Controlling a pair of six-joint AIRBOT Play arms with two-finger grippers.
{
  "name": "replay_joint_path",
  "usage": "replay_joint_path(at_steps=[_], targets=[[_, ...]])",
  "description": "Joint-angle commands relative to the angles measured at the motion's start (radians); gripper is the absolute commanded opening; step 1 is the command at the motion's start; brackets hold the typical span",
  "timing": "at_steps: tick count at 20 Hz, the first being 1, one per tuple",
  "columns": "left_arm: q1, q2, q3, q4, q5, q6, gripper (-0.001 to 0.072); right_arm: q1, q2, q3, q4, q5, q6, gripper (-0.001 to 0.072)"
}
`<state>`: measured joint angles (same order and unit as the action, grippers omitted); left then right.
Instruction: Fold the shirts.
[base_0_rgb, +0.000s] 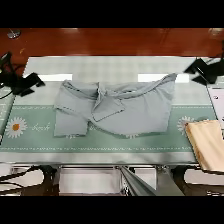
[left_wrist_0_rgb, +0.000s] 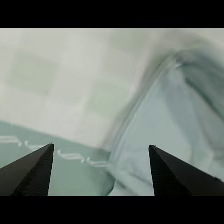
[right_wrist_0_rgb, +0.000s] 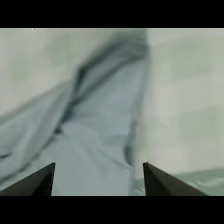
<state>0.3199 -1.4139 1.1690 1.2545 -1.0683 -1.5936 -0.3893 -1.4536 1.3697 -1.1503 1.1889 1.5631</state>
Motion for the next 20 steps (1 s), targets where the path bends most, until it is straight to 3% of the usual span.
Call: replay_joint_path(at_steps=[1, 5, 9, 10, 11, 12, 16, 20], targets=[[0.123, -0.024, -0.134, -0.203, -0.113, 0.135, 0.0705, -0.094, 0.173, -0.279, -0.180, -0.021, 0.058, 0.0628], [0.101, -0.090, -0.249, -0.473, -0.058, 0.285, 0.0705, -0.100, 0.369, -0.656, 0.035, -0.160, -0.063, 0.0618], [0.006, -0.148, -0.244, -0.538, -0.020, 0.285, 0.0699, -0.034, 0.412, -0.787, 0.092, -0.150, -0.076, 0.0618], [-0.018, -0.155, -0.238, -0.538, -0.015, 0.285, 0.0619, -0.006, 0.409, -0.793, 0.089, -0.120, -0.078, 0.0618], [-0.039, -0.159, -0.229, -0.538, -0.016, 0.296, 0.0269, 0.026, 0.409, -0.796, 0.081, -0.093, -0.078, 0.0618], [-0.056, -0.158, -0.219, -0.539, -0.016, 0.327, 0.0034, 0.053, 0.409, -0.795, 0.074, -0.071, -0.074, 0.0618], [-0.088, -0.158, -0.154, -0.539, -0.050, 0.330, 0.0020, 0.151, 0.409, -0.796, 0.049, 0.000, -0.011, 0.0618], [-0.090, -0.157, -0.132, -0.538, -0.070, 0.330, 0.0020, 0.229, 0.373, -0.796, 0.029, -0.029, 0.023, 0.0618]])
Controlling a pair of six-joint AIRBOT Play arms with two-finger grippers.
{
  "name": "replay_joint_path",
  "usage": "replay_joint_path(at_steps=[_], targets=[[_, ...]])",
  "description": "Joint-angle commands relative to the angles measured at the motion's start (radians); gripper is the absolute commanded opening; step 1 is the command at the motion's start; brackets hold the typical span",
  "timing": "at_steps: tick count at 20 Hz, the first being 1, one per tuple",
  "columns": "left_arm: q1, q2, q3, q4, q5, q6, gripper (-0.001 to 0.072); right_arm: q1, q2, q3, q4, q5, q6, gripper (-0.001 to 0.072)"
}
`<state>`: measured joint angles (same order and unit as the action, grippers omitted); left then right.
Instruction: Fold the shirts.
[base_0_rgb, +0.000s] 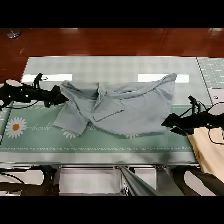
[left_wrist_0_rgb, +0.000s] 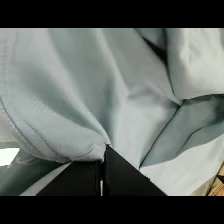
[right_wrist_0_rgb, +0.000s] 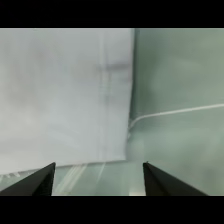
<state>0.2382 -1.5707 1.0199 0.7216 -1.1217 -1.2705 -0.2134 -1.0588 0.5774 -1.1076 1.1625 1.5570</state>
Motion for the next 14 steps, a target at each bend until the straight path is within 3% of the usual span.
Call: replay_joint_path(at_steps=[1, 4, 5, 6, 7, 9, 14], targets=[[-0.011, 0.000, 0.017, -0.005, -0.019, 0.006, 0.0020, 0.062, -0.045, -0.004, 0.010, -0.029, 0.029, 0.0618], [-0.022, 0.000, 0.017, -0.005, -0.040, 0.006, 0.0020, 0.101, -0.117, -0.003, 0.165, -0.148, -0.004, 0.0614], [-0.026, 0.001, 0.018, -0.005, -0.051, 0.006, 0.0020, 0.124, -0.146, 0.003, 0.237, -0.171, -0.038, 0.0518], [-0.028, 0.005, 0.018, -0.011, -0.062, 0.006, 0.0020, 0.151, -0.171, 0.019, 0.298, -0.180, -0.087, 0.0241], [-0.027, 0.014, 0.020, -0.021, -0.071, 0.006, 0.0020, 0.171, -0.186, 0.050, 0.331, -0.178, -0.142, 0.0026], [-0.017, 0.048, 0.064, -0.027, -0.106, 0.006, 0.0020, 0.183, -0.186, 0.167, 0.326, -0.141, -0.152, 0.0024], [0.047, 0.235, 0.346, -0.143, -0.090, -0.005, 0.0020, 0.183, -0.143, 0.726, 0.105, 0.024, -0.042, 0.0024]])
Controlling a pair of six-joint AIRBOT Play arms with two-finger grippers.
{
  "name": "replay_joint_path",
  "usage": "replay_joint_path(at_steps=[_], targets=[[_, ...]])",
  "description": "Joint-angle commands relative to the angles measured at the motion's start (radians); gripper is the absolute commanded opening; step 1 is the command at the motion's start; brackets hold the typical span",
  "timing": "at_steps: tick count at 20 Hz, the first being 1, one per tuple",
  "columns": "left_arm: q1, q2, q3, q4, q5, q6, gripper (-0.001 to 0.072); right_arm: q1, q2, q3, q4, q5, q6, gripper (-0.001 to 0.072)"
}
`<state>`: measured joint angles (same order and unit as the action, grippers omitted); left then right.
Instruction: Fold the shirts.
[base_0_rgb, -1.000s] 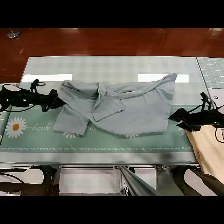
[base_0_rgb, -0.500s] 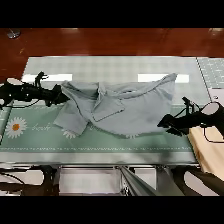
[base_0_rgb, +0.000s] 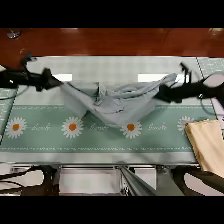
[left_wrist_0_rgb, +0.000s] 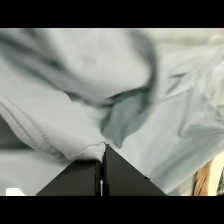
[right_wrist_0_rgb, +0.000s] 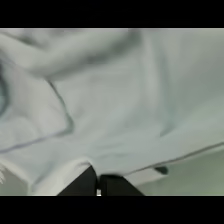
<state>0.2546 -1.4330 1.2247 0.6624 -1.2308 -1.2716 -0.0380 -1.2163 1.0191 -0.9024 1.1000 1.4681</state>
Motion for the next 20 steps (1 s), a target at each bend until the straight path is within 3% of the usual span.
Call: replay_joint_path(at_steps=[1, 6, 9, 12, 14, 18, 20], targets=[[0.040, 0.147, 0.205, -0.100, 0.050, -0.004, 0.0020, 0.008, 0.023, 0.410, -0.132, 0.119, 0.059, 0.0024], [0.148, 0.381, 0.517, -0.094, 0.166, -0.034, 0.0019, 0.008, 0.107, 0.930, -0.290, 0.269, 0.089, 0.0024], [0.264, 0.510, 0.626, -0.045, 0.165, -0.034, 0.0019, 0.008, 0.243, 1.020, -0.341, 0.279, 0.092, 0.0024], [0.326, 0.665, 0.642, 0.129, 0.163, -0.072, 0.0019, 0.008, 0.394, 1.019, -0.381, 0.309, 0.092, 0.0024], [0.294, 0.760, 0.642, 0.248, 0.151, -0.093, 0.0019, 0.008, 0.474, 1.019, -0.418, 0.333, 0.092, 0.0024], [0.079, 0.904, 0.641, 0.535, 0.166, -0.096, 0.0019, 0.008, 0.565, 1.019, -0.446, 0.443, 0.095, 0.0024], [-0.044, 0.932, 0.641, 0.696, 0.138, -0.158, 0.0019, 0.008, 0.565, 1.014, -0.446, 0.529, 0.100, 0.0024]])
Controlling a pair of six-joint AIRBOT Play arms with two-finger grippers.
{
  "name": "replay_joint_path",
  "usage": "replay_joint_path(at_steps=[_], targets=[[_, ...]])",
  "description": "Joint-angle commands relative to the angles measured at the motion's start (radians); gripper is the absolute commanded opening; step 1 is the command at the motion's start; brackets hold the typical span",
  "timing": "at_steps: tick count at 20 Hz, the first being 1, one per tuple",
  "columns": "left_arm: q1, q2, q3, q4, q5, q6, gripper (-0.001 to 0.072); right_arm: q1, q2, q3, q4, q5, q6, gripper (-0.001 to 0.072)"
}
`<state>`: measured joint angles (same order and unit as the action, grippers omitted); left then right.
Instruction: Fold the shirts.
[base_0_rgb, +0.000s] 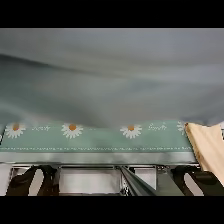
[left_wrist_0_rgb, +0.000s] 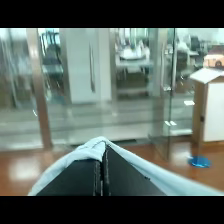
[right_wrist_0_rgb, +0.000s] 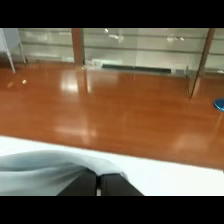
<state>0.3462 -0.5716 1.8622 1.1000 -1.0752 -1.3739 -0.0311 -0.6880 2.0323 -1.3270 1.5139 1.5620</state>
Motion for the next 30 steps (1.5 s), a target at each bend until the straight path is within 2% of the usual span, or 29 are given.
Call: replay_joint_path(at_steps=[1, 4, 8, 12, 14, 18, 20, 23, 25, 26, 27, 28, 29, 30], targets=[[-0.187, 0.070, 0.003, 0.307, -0.068, -0.084, 0.0019, 0.001, 0.037, -0.021, -0.021, 0.136, 0.010, 0.0024], [-0.253, 0.062, -0.100, 0.345, -0.178, -0.121, 0.0019, 0.001, 0.036, -0.143, -0.007, 0.152, 0.027, 0.0024], [-0.252, 0.032, -0.412, 0.343, -0.145, -0.133, 0.0020, 0.001, 0.036, -0.464, 0.085, 0.116, 0.015, 0.0024], [-0.253, -0.102, -0.642, 0.327, 0.059, -0.204, 0.0020, 0.001, 0.007, -0.830, 0.108, -0.159, -0.010, 0.0024], [-0.253, -0.214, -0.694, 0.249, 0.139, -0.210, 0.0020, 0.001, -0.083, -0.924, 0.105, -0.299, -0.013, 0.0024], [-0.253, -0.478, -0.696, 0.089, 0.327, -0.210, 0.0019, 0.001, -0.397, -0.916, 0.133, -0.551, -0.023, 0.0024], [-0.253, -0.610, -0.661, 0.024, 0.398, -0.210, 0.0019, 0.001, -0.579, -0.846, 0.182, -0.615, -0.020, 0.0024], [-0.253, -0.757, -0.584, -0.048, 0.395, -0.210, 0.0020, 0.001, -0.825, -0.670, 0.270, -0.621, -0.020, 0.0024], [-0.260, -0.814, -0.556, -0.114, 0.379, -0.210, 0.0020, 0.000, -0.953, -0.526, 0.281, -0.550, -0.011, 0.0025], [-0.266, -0.831, -0.553, -0.152, 0.382, -0.209, 0.0021, -0.003, -1.005, -0.456, 0.285, -0.519, 0.020, 0.0052], [-0.268, -0.841, -0.552, -0.167, 0.386, -0.210, 0.0090, -0.011, -1.042, -0.404, 0.321, -0.499, 0.043, 0.0295], [-0.267, -0.844, -0.549, -0.166, 0.382, -0.207, 0.0468, -0.024, -1.061, -0.371, 0.378, -0.475, 0.037, 0.0611], [-0.262, -0.842, -0.545, -0.166, 0.351, -0.172, 0.0700, -0.043, -1.067, -0.343, 0.430, -0.420, -0.008, 0.0628], [-0.246, -0.842, -0.525, -0.165, 0.254, -0.104, 0.0705, -0.064, -1.065, -0.321, 0.446, -0.351, -0.057, 0.0628]])
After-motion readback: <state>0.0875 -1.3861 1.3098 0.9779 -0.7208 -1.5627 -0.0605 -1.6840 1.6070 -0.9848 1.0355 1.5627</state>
